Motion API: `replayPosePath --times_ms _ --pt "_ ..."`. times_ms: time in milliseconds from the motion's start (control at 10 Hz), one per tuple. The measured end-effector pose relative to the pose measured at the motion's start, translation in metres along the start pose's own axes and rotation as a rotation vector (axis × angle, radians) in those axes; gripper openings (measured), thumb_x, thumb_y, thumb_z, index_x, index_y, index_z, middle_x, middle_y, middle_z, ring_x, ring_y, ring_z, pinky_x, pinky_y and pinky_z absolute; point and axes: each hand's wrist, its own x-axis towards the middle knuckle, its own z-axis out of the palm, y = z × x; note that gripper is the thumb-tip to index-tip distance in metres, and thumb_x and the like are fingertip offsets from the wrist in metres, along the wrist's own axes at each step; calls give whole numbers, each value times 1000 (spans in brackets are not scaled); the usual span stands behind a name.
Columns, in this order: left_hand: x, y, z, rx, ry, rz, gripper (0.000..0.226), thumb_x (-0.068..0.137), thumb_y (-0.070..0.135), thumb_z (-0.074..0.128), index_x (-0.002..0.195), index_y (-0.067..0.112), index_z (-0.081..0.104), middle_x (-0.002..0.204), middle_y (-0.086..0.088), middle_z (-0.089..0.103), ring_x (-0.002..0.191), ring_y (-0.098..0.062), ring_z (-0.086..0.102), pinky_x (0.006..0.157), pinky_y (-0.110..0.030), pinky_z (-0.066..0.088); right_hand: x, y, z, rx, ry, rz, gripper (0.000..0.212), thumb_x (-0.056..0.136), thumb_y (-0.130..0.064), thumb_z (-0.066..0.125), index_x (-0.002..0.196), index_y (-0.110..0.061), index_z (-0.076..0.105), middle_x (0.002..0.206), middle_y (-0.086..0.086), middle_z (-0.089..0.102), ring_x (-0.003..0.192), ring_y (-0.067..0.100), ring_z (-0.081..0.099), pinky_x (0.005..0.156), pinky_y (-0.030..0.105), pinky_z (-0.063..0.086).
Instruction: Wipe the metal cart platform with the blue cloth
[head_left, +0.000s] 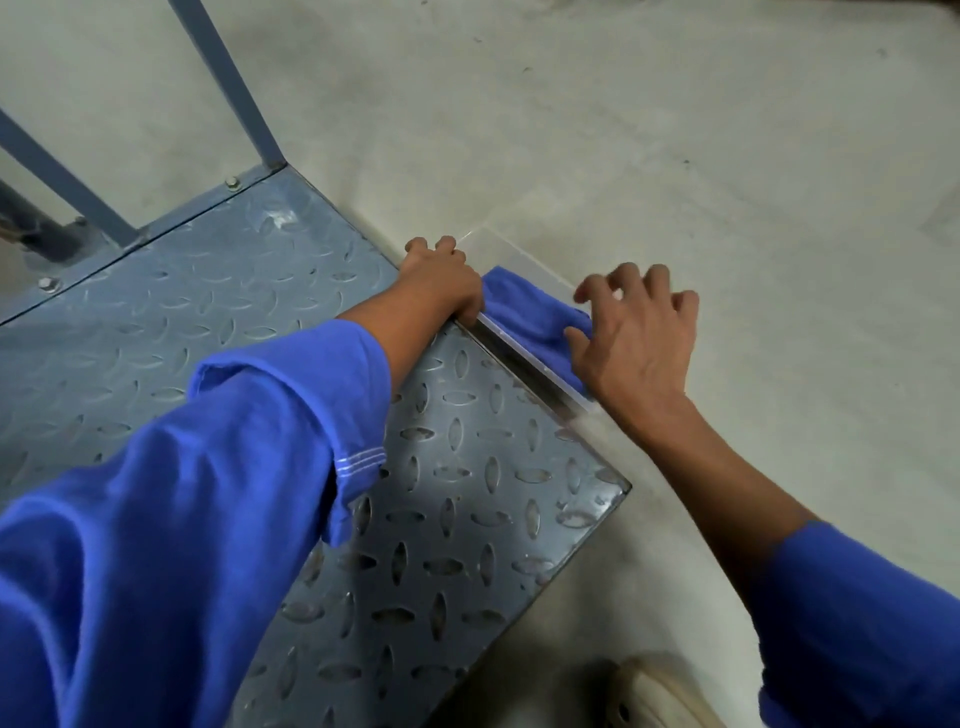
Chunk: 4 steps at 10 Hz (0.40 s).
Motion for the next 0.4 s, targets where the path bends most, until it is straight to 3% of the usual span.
replayPosePath --times_ms 100,200,300,400 --pt "0 1 0 19 5 6 56 99 31 57 154 33 53 158 -9 44 152 -29 26 122 -55 26 -13 -5 21 86 -294 -176 48 110 -59 34 119 -27 69 117 1 72 112 26 64 106 47 41" --pt "-4 1 -2 -18 108 15 47 100 27 54 146 34 60 149 -7 53 147 -28 34 119 -52 28 -20 1 34 122 -488 -191 64 111 -63 20 137 -25 64 136 5 69 125 27 64 114 48 42" --pt "-25 2 -9 -245 412 -43 53 99 23 50 152 32 54 153 -8 54 148 -30 38 126 -51 19 -23 10 21 172 -429 -172 60 113 -57 31 156 -20 52 159 6 56 146 29 52 122 47 38" --pt "-73 3 -11 -407 546 -206 66 100 22 47 164 26 33 172 -7 31 161 -30 19 132 -51 5 -23 14 -10 187 -480 -120 59 114 -52 35 162 -19 44 171 5 40 157 27 38 129 45 30"
